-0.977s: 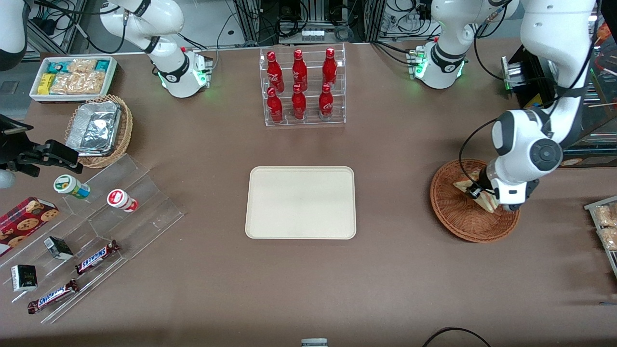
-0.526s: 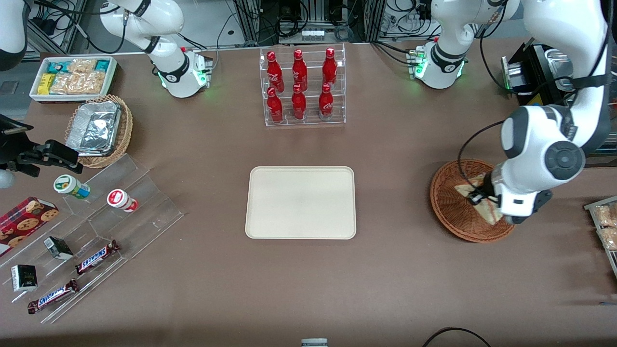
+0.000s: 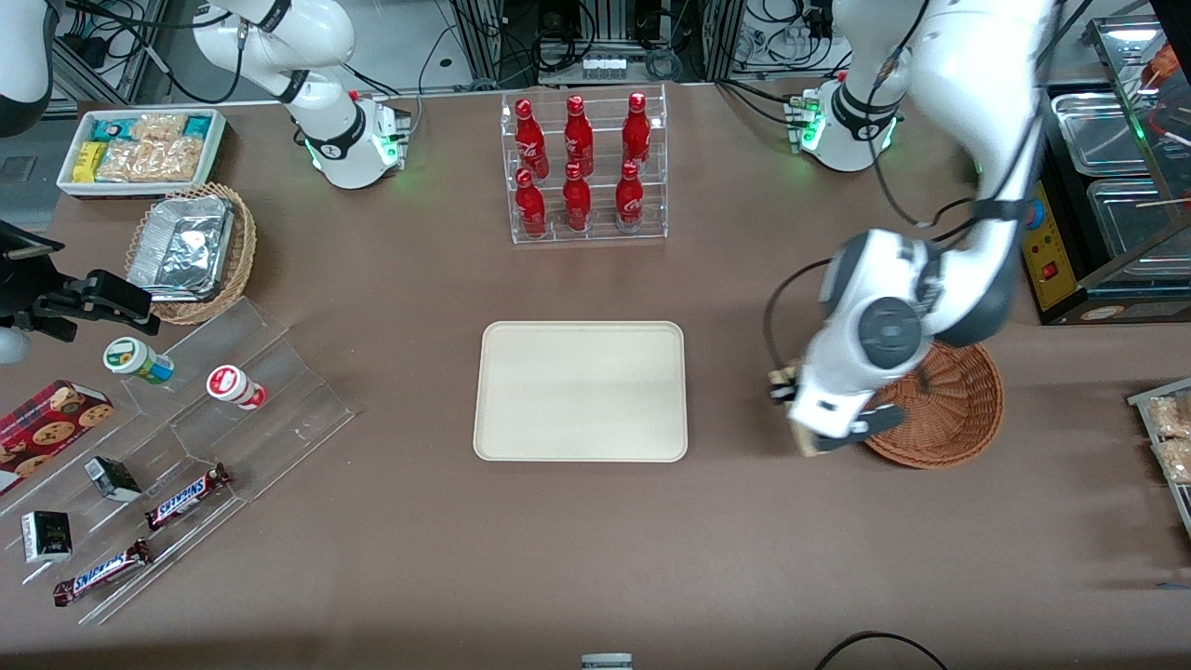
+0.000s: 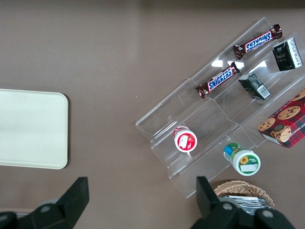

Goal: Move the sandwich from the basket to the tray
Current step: 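Carry the sandwich with the left gripper over the cream tray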

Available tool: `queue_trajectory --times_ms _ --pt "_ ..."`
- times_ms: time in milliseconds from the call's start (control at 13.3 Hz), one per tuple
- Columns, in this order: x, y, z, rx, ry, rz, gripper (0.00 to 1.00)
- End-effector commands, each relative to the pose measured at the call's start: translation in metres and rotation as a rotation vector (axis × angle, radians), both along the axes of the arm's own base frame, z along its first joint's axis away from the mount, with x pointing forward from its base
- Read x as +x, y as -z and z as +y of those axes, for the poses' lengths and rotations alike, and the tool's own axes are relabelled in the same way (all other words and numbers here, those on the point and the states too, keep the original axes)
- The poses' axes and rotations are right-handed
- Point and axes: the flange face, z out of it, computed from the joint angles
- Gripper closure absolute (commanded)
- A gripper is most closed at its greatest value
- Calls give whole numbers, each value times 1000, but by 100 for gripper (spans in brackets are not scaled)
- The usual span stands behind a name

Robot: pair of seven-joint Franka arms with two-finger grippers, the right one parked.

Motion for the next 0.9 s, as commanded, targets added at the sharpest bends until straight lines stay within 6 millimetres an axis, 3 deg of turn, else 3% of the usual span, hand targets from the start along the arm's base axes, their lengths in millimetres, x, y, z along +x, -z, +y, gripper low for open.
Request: queue_trajectory --times_ms 0,301,602,827 --pt "1 15 -65 -38 94 5 66" --pt "-27 59 -138 -72 245 31 66" --pt "-30 97 -171 -130 225 50 65" --pt "-41 104 -190 -147 228 67 65"
